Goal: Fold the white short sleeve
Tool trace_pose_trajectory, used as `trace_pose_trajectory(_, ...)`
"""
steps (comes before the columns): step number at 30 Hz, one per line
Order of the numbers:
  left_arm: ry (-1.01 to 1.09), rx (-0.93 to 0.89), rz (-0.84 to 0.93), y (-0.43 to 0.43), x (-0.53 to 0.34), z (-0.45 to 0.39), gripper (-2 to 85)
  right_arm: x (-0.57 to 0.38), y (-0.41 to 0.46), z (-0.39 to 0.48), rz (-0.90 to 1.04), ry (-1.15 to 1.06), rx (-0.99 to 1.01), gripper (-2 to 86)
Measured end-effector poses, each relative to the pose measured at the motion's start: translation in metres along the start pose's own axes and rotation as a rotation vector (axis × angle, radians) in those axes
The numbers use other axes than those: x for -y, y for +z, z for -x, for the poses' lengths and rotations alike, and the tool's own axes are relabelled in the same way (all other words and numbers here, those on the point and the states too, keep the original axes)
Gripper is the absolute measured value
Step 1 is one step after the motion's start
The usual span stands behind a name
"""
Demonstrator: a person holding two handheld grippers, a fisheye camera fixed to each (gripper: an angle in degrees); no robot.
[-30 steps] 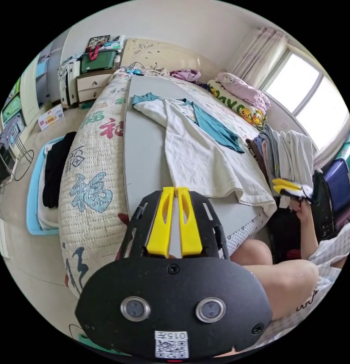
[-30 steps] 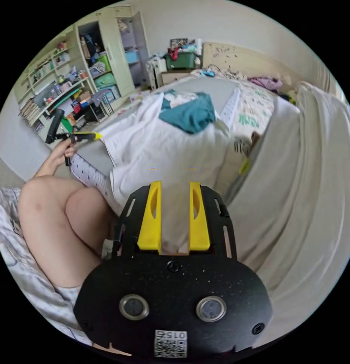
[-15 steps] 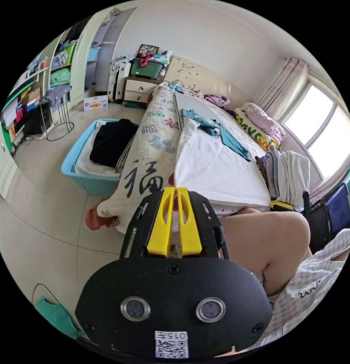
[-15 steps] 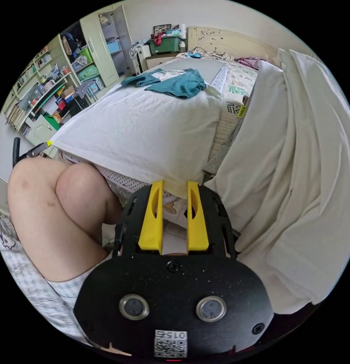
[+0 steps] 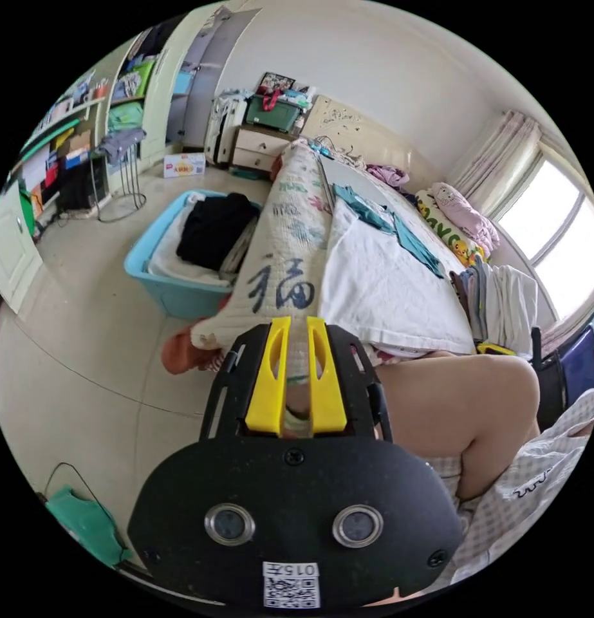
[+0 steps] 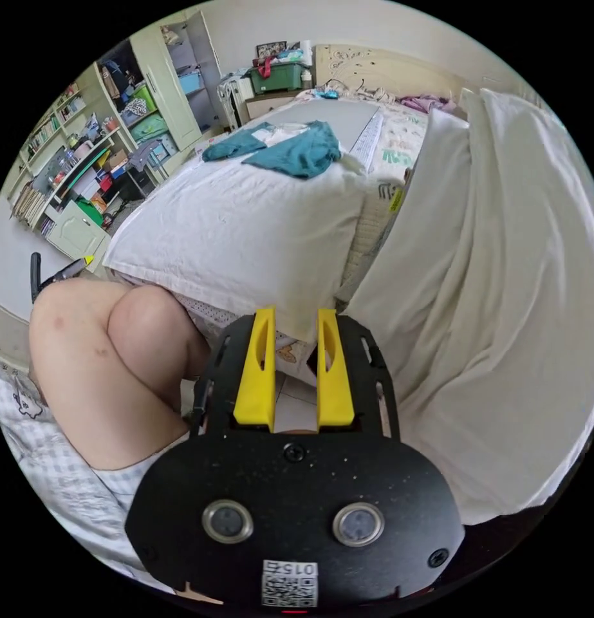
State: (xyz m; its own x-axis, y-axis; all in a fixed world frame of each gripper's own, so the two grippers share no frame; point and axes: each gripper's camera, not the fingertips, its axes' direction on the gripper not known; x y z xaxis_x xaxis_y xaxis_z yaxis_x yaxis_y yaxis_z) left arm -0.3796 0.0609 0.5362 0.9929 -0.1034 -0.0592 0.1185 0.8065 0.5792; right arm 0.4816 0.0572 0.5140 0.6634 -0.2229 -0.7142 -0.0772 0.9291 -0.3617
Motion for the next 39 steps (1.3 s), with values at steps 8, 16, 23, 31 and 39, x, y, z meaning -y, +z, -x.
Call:
trace_pose_trajectory(8,0.450,-0.038,-0.054,0.030,0.118,-0.131,8.5,0.119,-0.020,0.017,-0.249,-0.160,0.020,7.6)
trace_pose_trajectory(16,0.650,-0.076,0.048,0.182,0.215,-0.258,10.0,0.283,0.070,0.053,-0.152,-0.302,0.119,9.8)
trace_pose_trajectory(23,0.846,0.045,0.064,0.260,0.232,-0.313,8.5,0.360,0.147,0.066,0.028,-0.343,0.141,10.1)
trace_pose_trajectory(31,0.868,-0.055,0.099,0.269,0.231,-0.307,0.0,0.372,0.162,0.075,-0.002,-0.384,0.082,-0.3)
trace_pose_trajectory(39,0.902,-0.066,0.105,0.241,0.206,-0.284,-0.4,0.375,0.156,0.078,-0.035,-0.414,0.001,-1.0)
